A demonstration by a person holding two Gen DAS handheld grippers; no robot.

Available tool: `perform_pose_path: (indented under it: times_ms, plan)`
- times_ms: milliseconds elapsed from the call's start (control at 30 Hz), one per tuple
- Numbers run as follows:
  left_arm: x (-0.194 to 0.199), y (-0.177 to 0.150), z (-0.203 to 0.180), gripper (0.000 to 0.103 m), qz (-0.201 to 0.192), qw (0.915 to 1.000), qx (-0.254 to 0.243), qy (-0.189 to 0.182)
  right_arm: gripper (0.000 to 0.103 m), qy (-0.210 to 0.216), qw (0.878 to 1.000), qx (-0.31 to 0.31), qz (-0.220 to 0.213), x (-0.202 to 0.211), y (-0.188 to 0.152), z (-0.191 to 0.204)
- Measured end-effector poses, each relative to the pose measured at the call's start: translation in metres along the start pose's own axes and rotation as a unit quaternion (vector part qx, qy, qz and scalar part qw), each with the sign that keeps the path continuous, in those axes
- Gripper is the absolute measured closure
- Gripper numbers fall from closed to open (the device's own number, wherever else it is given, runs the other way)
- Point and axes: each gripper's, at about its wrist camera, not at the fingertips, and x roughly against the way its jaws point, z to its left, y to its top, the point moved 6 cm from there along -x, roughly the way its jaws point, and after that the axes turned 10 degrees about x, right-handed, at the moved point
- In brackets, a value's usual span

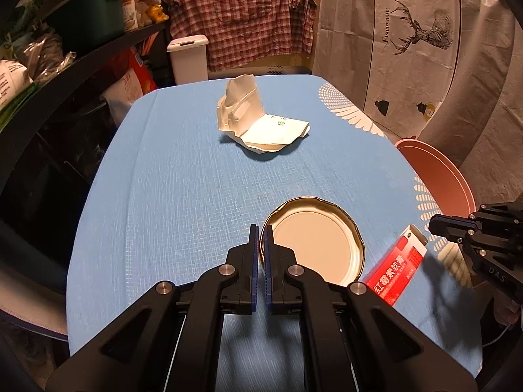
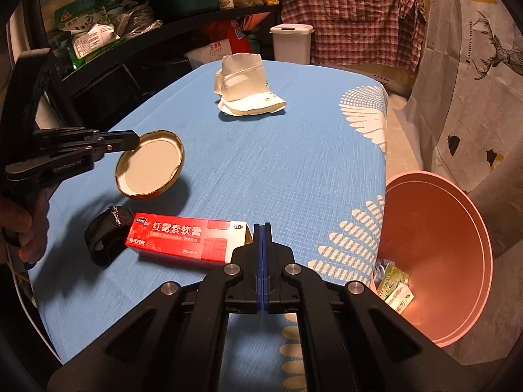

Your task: Collect trash

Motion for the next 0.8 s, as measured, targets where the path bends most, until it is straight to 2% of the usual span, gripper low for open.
perform_pose_path:
  times_ms: [100, 433, 500, 533, 633, 800]
  plan:
    - [0.0037, 0.0006, 0.001, 0.1, -0.002, 1.0, 0.003, -0.002, 0.098, -0.004, 1.0, -0.003, 0.018, -0.0054, -0.0038, -0.0001]
    - [0.0097, -0.0009, 0.0026, 0.1, -0.005, 1.0, 0.0, -0.008, 0.097, -0.002, 1.0, -0.014, 0.018, -0.0062, -0.0027, 0.0006]
    - [0.0105, -0.0005, 0.0033, 0.1, -0.006, 0.9999, 0.0, -0.009, 0.075, -0.005, 1.0, -0.014, 0.017, -0.0063, -0.0029, 0.0004]
    - [0.0109, -0.0005, 0.003, 0.1, -0.006, 0.9999, 0.0, -0.01, 0.058, -0.009, 1.0, -0.015, 0.013, -0.0051, -0.0024, -0.0003]
    - [0.0111, -0.0004, 0.0022, 0.1, -0.007, 0.9999, -0.001, -0.011, 0.057, -0.014, 1.0, -0.017, 0.006, -0.0024, -0.001, -0.0029]
    - [0.0113, 0.0003, 0.0012, 0.1, -0.007, 0.9999, -0.001, -0.012, 0.061, -0.009, 0.999, -0.02, 0.024, -0.0103, -0.0064, -0.0047]
